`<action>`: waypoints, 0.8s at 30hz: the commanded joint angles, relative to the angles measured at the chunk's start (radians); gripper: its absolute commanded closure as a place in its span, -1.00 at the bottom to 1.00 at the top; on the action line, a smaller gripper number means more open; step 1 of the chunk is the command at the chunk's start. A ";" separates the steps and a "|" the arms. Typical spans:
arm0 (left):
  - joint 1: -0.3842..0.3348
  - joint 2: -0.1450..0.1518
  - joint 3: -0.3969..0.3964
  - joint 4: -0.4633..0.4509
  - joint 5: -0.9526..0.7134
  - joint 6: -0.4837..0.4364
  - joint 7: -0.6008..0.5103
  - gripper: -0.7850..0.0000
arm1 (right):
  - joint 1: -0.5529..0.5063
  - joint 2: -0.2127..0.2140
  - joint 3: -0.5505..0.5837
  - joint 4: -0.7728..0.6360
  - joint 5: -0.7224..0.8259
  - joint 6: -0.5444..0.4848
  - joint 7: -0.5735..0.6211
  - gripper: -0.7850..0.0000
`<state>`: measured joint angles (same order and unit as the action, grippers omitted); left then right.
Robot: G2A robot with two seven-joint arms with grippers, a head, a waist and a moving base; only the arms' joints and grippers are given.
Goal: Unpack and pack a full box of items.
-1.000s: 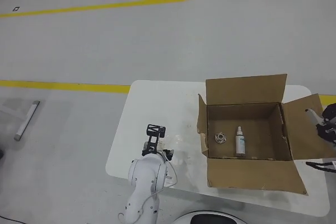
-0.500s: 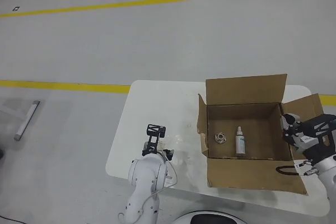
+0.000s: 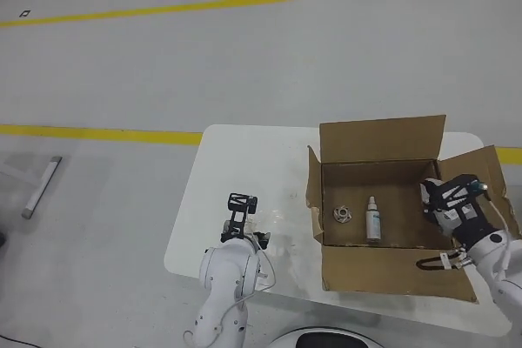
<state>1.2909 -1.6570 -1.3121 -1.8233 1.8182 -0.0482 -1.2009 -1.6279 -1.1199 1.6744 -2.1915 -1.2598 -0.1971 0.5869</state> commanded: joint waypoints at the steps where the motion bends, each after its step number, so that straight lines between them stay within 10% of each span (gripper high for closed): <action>1: 0.000 0.000 0.000 0.000 0.000 0.000 0.000 -1.00 | 0.074 -0.001 -0.076 0.031 -0.059 0.018 0.117 1.00; 10: 0.000 0.000 0.000 0.000 0.000 0.000 0.000 -1.00 | 0.307 -0.027 -0.306 0.266 -0.105 0.135 0.324 1.00; 24: 0.000 0.000 0.000 0.000 0.000 0.000 0.000 -1.00 | 0.312 -0.028 -0.310 0.271 -0.102 0.137 0.323 1.00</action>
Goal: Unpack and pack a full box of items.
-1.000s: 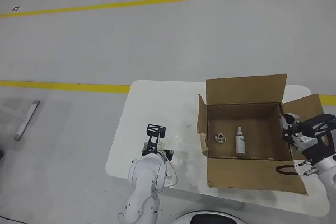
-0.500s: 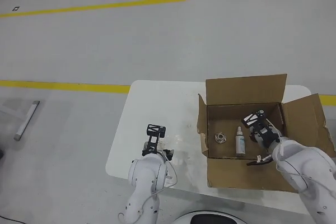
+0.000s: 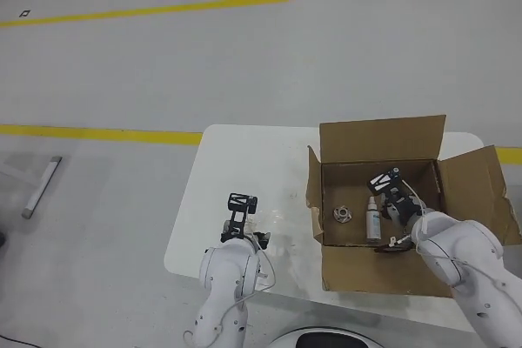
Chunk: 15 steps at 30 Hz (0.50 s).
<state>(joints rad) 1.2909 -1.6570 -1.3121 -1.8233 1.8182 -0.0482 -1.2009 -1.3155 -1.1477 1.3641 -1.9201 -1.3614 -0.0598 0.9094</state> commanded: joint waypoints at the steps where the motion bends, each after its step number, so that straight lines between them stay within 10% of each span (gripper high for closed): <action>1: 0.000 0.000 0.000 0.000 0.000 0.000 0.000 -1.00 | 0.000 0.000 0.000 0.000 0.000 0.000 0.000 1.00; 15: 0.000 0.000 0.000 0.000 0.000 0.000 0.000 -1.00 | 0.179 -0.037 -0.119 0.203 0.094 0.154 0.186 1.00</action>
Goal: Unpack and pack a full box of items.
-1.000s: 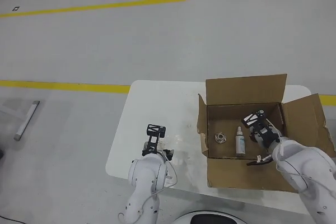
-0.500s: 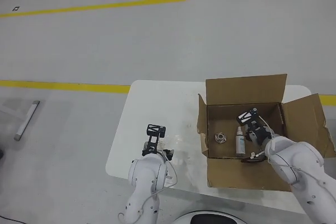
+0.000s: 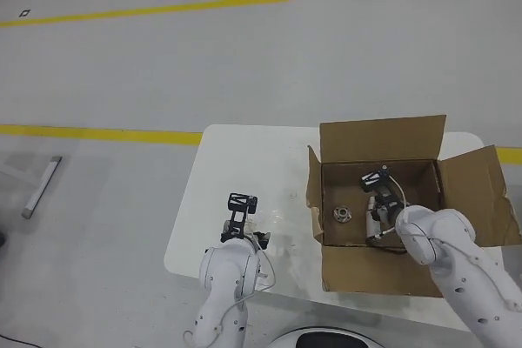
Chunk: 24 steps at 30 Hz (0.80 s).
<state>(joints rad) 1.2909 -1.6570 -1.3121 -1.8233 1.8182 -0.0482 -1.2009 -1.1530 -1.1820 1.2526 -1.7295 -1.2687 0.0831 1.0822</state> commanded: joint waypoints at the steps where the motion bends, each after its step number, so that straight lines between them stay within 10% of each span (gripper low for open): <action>1: 0.000 0.000 0.000 0.000 0.000 0.000 0.000 -1.00 | 0.031 -0.005 -0.014 0.026 0.008 0.019 0.030 1.00; 13: 0.000 0.000 0.000 0.000 0.000 0.000 0.000 -1.00 | 0.105 -0.027 -0.061 0.096 -0.003 0.140 0.143 1.00; 19: 0.000 0.000 0.000 0.000 0.000 0.000 0.000 -1.00 | 0.084 -0.028 -0.048 0.097 -0.005 0.142 0.145 0.17; 24: 0.000 0.000 0.000 0.000 0.000 0.000 0.000 -1.00 | 0.067 -0.027 -0.032 0.101 -0.004 0.137 0.142 0.06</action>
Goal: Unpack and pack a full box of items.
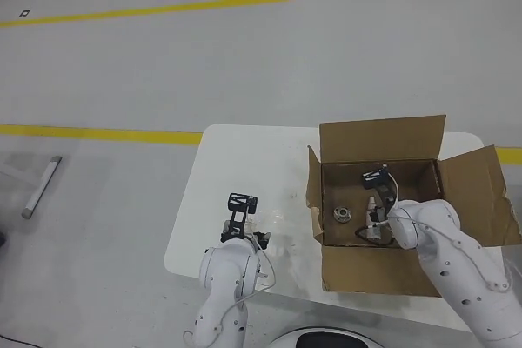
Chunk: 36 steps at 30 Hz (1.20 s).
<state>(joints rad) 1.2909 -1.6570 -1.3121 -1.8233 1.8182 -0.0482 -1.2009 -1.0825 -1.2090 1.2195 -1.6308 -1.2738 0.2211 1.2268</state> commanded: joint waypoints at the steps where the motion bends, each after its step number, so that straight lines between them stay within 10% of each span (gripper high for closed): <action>1: 0.000 0.000 0.000 0.000 0.000 0.000 0.000 -1.00 | -0.006 -0.001 0.002 0.006 0.003 0.000 -0.005 0.04; 17: 0.000 0.000 0.000 0.000 0.000 0.000 0.000 -1.00 | 0.021 -0.020 -0.034 0.108 0.026 0.010 -0.054 -0.56; 27: 0.000 0.000 0.000 0.000 0.000 0.000 0.000 -1.00 | 0.050 -0.030 -0.052 0.158 0.020 0.006 -0.056 0.01; 36: 0.000 0.000 0.000 0.000 0.000 0.000 0.000 -1.00 | 0.063 -0.038 -0.061 0.197 0.022 -0.002 -0.062 0.07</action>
<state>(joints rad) 1.2909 -1.6570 -1.3121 -1.8233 1.8182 -0.0482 -1.2009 -1.0205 -1.2459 1.1589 -1.4381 -1.2536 0.2208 1.1660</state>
